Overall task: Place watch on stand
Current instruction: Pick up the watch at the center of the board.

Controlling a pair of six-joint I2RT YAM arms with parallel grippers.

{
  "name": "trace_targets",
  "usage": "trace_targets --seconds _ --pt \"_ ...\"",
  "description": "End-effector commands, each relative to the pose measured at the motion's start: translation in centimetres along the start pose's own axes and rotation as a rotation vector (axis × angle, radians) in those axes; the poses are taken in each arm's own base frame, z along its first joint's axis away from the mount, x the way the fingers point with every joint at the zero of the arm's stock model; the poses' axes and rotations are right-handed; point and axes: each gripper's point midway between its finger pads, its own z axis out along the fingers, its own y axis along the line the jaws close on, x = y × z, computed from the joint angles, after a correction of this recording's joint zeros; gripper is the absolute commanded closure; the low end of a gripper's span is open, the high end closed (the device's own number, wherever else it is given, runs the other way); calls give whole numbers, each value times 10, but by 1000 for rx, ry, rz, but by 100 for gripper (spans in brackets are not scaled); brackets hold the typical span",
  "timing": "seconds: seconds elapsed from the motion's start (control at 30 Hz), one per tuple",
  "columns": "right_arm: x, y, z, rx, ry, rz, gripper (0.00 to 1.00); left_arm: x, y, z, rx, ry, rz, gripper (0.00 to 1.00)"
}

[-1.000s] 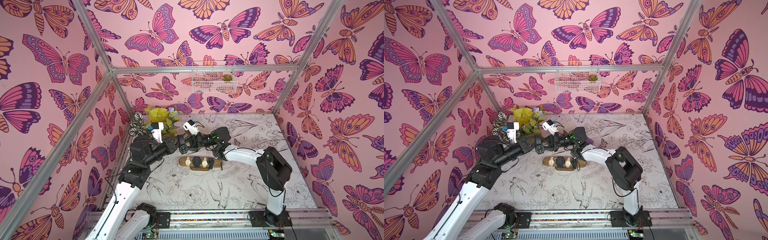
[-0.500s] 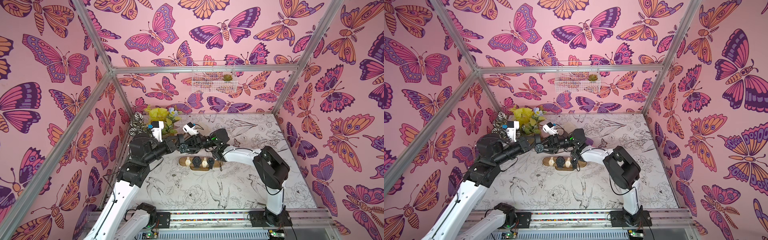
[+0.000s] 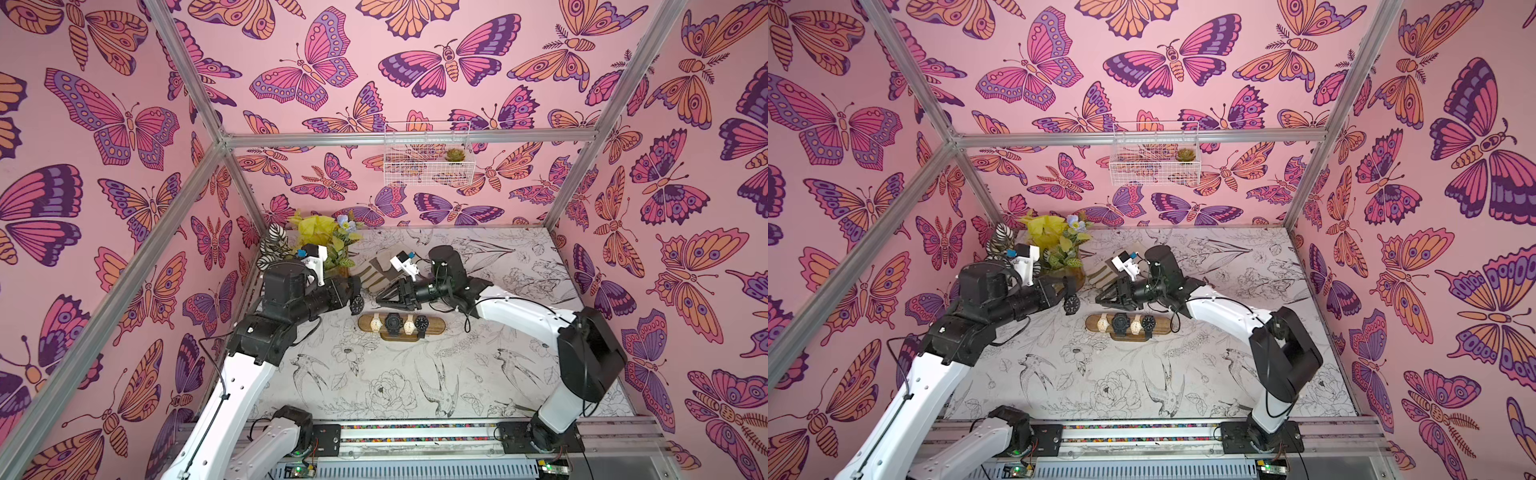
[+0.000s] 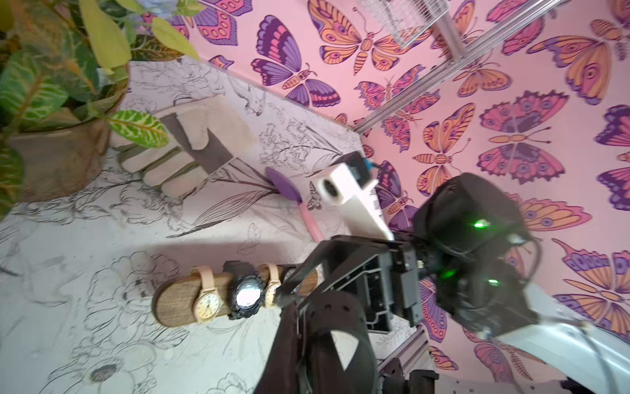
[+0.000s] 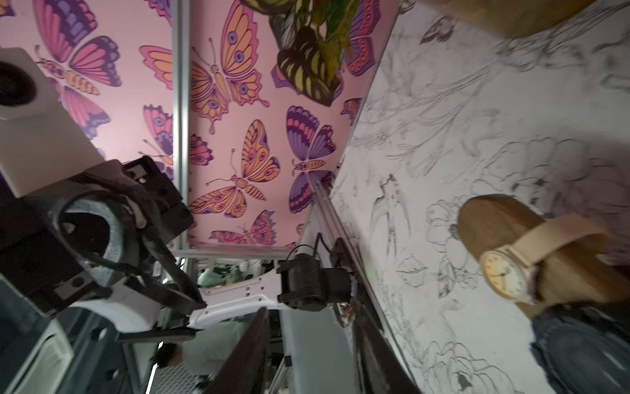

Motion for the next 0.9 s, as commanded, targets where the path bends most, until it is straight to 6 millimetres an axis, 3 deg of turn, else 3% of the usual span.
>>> trace_targets --seconds 0.0,0.03,0.1,0.23,0.27,0.6,0.73,0.87 --pt "7 -32 -33 362 -30 -139 60 6 15 -2 -112 38 47 100" --pt "4 -32 -37 410 -40 -165 60 8 17 -1 -136 49 55 100" --pt "0 -9 -49 461 -68 -252 60 10 23 2 -186 65 70 100" --pt "1 20 -47 547 -51 -384 60 13 23 7 -231 82 99 100" --pt "2 16 -38 572 -25 -398 60 13 23 7 -242 82 106 100" --pt "4 46 -7 558 18 -507 58 18 29 9 -362 106 170 100" --pt "5 51 -1 543 29 -512 56 19 30 11 -379 113 178 100" --pt "-1 59 -6 542 -4 -528 55 22 30 12 -379 120 181 100"
